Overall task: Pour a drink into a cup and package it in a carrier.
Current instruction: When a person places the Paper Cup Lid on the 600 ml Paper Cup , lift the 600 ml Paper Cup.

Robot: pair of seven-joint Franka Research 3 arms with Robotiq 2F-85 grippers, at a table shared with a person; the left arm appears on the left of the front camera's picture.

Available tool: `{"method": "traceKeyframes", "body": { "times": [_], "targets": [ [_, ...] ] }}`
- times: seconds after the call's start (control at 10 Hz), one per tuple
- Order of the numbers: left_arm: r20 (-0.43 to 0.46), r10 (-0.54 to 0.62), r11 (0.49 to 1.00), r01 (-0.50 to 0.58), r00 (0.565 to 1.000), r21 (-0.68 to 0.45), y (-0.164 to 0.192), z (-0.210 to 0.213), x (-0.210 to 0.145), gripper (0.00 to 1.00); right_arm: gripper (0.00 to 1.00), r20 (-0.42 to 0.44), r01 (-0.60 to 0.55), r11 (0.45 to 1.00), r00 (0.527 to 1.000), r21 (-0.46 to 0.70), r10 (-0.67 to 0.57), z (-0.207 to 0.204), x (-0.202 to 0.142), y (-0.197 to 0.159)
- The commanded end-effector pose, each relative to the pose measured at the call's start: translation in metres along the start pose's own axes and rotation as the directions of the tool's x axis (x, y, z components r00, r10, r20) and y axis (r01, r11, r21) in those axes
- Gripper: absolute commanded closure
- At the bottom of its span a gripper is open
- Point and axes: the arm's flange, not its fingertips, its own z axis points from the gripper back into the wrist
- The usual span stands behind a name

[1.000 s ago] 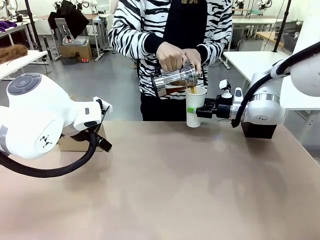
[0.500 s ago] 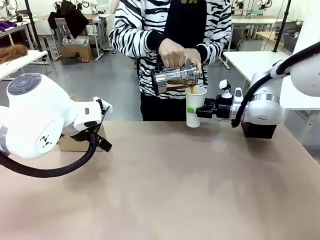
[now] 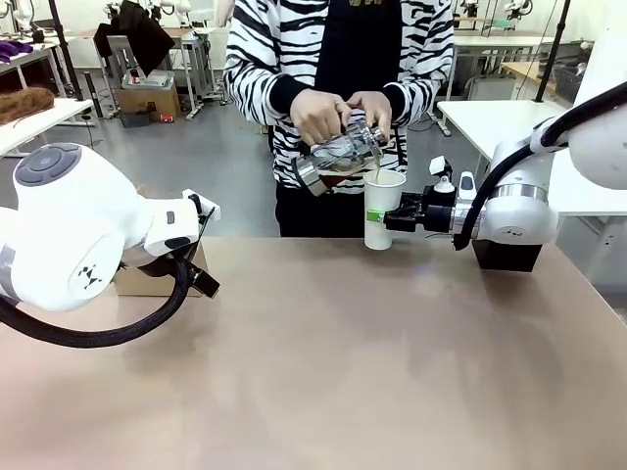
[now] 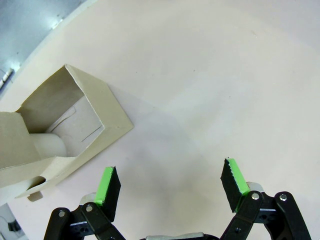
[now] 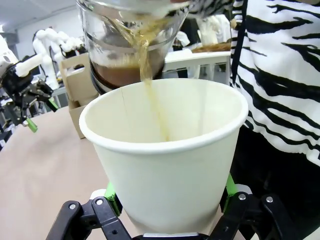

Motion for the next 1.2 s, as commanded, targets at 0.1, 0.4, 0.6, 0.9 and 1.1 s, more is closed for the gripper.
{"method": "traceKeyframes", "body": {
  "times": [0.1, 0.4, 0.6, 0.9, 1.1],
  "targets": [
    [0.002, 0.002, 1.0, -0.002, 1.0, -0.002, 0.0004, 0.0005, 0.0, 0.0, 0.14, 0.016, 0.001, 1.0, 1.0, -0.009, -0.001, -0.0018, 0.0016, 0.0025],
    [0.002, 0.002, 1.0, -0.002, 1.0, -0.002, 0.0004, 0.0005, 0.0, 0.0, 0.14, 0.016, 0.001, 1.0, 1.0, -0.009, -0.001, -0.0018, 0.0016, 0.0025],
    [0.002, 0.002, 1.0, -0.002, 1.0, -0.002, 0.0004, 0.0005, 0.0, 0.0, 0.14, 0.016, 0.001, 1.0, 1.0, -0.009, -0.001, -0.0018, 0.0016, 0.0025],
    [0.002, 0.002, 1.0, -0.002, 1.0, -0.002, 0.0004, 0.0005, 0.0, 0.0, 0.14, 0.016, 0.001, 1.0, 1.0, -0.009, -0.001, -0.0018, 0.0016, 0.0025],
    [0.002, 0.002, 1.0, -0.002, 1.0, -0.002, 0.0004, 0.0005, 0.0, 0.0, 0.14, 0.016, 0.001, 1.0, 1.0, -0.009, -0.001, -0.0018, 0.0016, 0.0025]
  ]
}}
